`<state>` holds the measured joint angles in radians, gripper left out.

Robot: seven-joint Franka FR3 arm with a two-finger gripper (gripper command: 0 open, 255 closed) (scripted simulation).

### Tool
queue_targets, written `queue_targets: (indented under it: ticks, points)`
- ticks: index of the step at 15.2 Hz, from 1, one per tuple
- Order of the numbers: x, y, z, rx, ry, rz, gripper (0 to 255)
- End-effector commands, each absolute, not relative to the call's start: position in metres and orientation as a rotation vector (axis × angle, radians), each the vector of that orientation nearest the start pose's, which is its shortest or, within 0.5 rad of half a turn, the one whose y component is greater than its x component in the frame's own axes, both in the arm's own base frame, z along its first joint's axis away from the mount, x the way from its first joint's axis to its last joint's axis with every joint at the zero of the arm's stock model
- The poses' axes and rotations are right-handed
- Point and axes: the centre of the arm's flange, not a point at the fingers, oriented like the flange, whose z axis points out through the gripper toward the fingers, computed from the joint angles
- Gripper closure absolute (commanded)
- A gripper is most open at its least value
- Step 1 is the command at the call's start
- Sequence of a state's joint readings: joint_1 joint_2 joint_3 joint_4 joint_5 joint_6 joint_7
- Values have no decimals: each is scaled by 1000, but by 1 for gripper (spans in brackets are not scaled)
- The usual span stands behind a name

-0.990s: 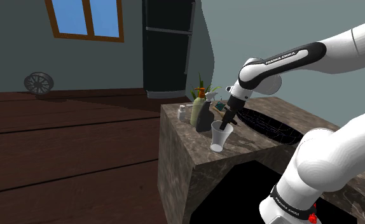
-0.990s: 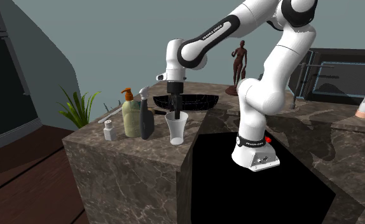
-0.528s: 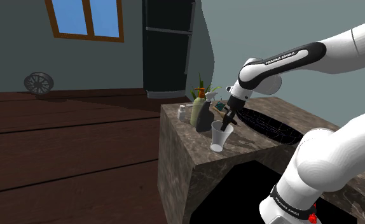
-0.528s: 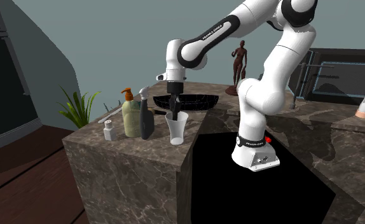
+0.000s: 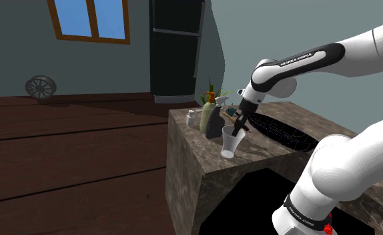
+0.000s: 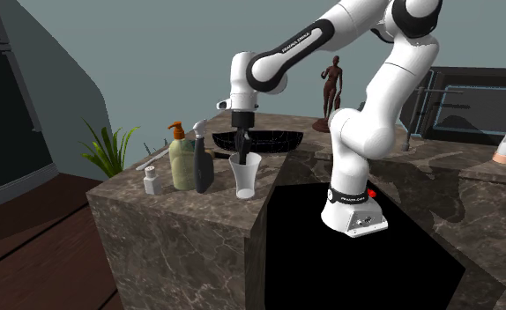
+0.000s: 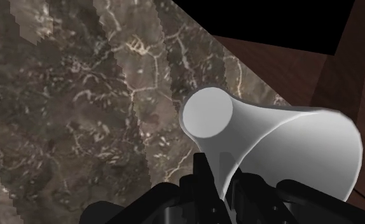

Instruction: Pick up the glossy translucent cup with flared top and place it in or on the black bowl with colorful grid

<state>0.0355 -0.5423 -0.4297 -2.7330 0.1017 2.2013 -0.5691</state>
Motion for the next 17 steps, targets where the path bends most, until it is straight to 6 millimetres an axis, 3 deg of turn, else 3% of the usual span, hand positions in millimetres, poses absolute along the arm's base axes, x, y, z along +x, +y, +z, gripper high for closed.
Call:
queue_targets:
  ticks: [1, 17]
  points:
    - [338, -124, 378, -2844, -246, -140, 255]
    - [338, -124, 463, -2844, -246, -140, 255]
